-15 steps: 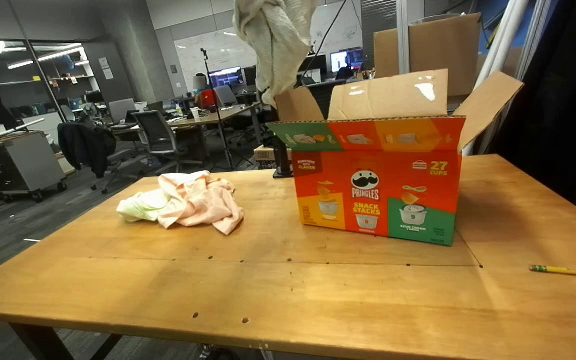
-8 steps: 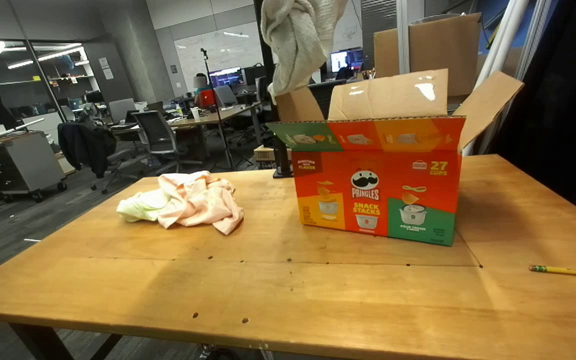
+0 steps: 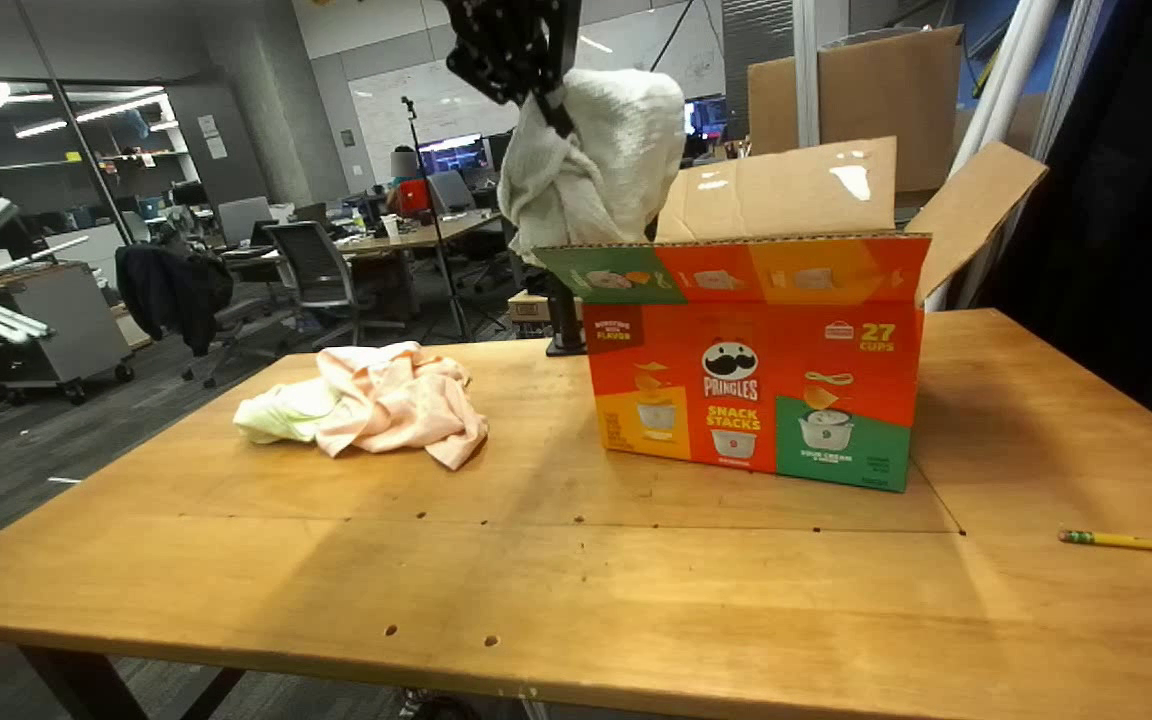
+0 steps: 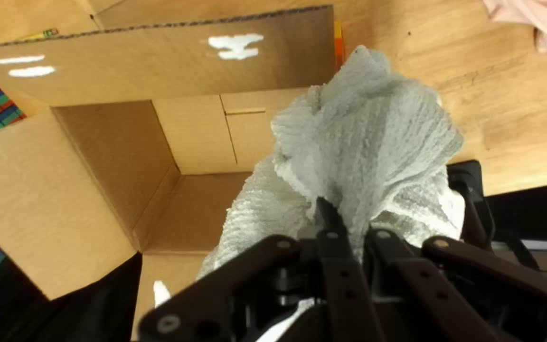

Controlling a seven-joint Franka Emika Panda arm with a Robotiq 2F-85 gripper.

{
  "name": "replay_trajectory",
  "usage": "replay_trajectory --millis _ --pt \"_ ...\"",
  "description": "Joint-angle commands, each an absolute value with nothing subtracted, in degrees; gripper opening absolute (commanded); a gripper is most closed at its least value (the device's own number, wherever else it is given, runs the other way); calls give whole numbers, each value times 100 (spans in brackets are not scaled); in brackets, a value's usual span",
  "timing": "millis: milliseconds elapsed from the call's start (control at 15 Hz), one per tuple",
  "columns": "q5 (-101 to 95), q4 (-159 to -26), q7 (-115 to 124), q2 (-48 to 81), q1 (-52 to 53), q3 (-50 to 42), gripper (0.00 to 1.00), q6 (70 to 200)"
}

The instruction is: Put the shirts inside the box

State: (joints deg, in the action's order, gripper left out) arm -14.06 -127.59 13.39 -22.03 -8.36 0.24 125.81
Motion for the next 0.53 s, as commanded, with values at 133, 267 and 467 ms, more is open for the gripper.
replay_trajectory --millis 133,267,467 --pt "-1255 -13574 1357 -2395 -701 -1 2 13055" --pt "-1408 -13691 1439 -2438 -770 34 2 13362" --pt "-1439 -13635 1552 -2414 -867 33 2 13760"
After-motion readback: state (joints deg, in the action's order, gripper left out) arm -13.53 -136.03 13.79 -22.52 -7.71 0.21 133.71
